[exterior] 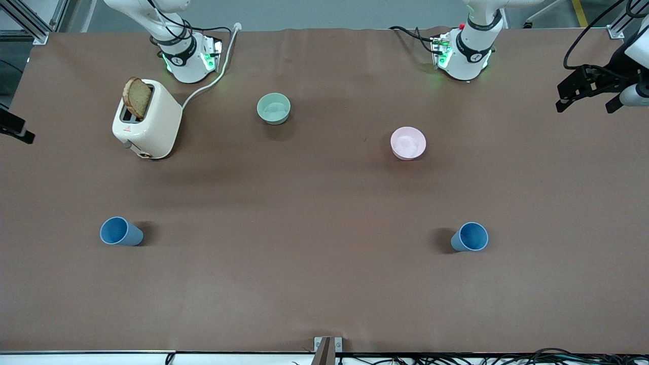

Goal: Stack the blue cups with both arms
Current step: 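Reach the left gripper and the right gripper toward the two blue cups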

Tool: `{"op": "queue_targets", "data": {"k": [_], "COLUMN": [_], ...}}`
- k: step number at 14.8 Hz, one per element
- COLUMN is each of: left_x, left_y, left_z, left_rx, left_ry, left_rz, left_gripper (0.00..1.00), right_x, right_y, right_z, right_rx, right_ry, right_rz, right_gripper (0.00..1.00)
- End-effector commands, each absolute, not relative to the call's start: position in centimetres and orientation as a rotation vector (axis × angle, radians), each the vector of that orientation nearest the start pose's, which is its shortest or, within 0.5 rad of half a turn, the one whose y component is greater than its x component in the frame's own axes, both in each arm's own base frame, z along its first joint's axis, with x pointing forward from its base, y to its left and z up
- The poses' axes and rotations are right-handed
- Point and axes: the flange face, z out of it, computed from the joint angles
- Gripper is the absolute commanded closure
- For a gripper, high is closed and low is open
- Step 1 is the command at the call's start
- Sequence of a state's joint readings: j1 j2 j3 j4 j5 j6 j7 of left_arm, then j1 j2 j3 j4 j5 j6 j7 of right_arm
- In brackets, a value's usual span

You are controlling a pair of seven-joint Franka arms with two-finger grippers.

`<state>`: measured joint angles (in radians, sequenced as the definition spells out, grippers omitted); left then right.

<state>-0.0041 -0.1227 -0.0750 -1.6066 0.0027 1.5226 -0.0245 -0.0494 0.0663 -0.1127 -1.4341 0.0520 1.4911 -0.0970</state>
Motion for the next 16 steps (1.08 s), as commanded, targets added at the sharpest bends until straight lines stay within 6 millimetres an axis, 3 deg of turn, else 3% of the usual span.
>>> {"op": "queue_targets", "data": {"k": [1, 2, 4, 7, 8, 9, 13, 16], "left_x": [50.4, 50.5, 52.5, 56.7, 58.4, 59.9, 64.3, 67.0], "left_y": [-4.3, -4.2, -4.4, -3.7, -3.6, -3.6, -4.1, -4.2], "left_z": [67.2, 67.6, 66.2, 61.1, 58.5, 55.8, 43.8, 36.2], "left_rx": [-3.136, -3.137, -3.13, -3.138, -3.139, -3.141, -3.155, -3.167], "left_ry": [0.132, 0.128, 0.131, 0.111, 0.109, 0.107, 0.085, 0.064], "left_rz": [-0.012, -0.026, 0.012, 0.039, 0.041, 0.026, -0.044, -0.094], "left_gripper": [0.0, 0.0, 0.0, 0.0, 0.0, 0.0, 0.0, 0.0], "right_x": [54.1, 54.1, 53.8, 53.5, 53.8, 55.3, 56.7, 58.5], "right_y": [-7.9, -8.0, -8.2, -8.2, -8.1, -7.4, -7.4, -7.9], "right_z": [64.5, 64.3, 64.3, 64.3, 64.9, 63.0, 61.7, 58.5], "right_rx": [-3.097, -3.097, -3.096, -3.097, -3.102, -3.101, -3.092, -3.103], "right_ry": [0.167, 0.17, 0.175, 0.176, 0.16, 0.139, 0.146, 0.14], "right_rz": [0.022, 0.025, 0.011, -0.03, -0.053, 0.003, 0.024, 0.073], "right_gripper": [0.0, 0.0, 0.0, 0.0, 0.0, 0.0, 0.0, 0.0]}}
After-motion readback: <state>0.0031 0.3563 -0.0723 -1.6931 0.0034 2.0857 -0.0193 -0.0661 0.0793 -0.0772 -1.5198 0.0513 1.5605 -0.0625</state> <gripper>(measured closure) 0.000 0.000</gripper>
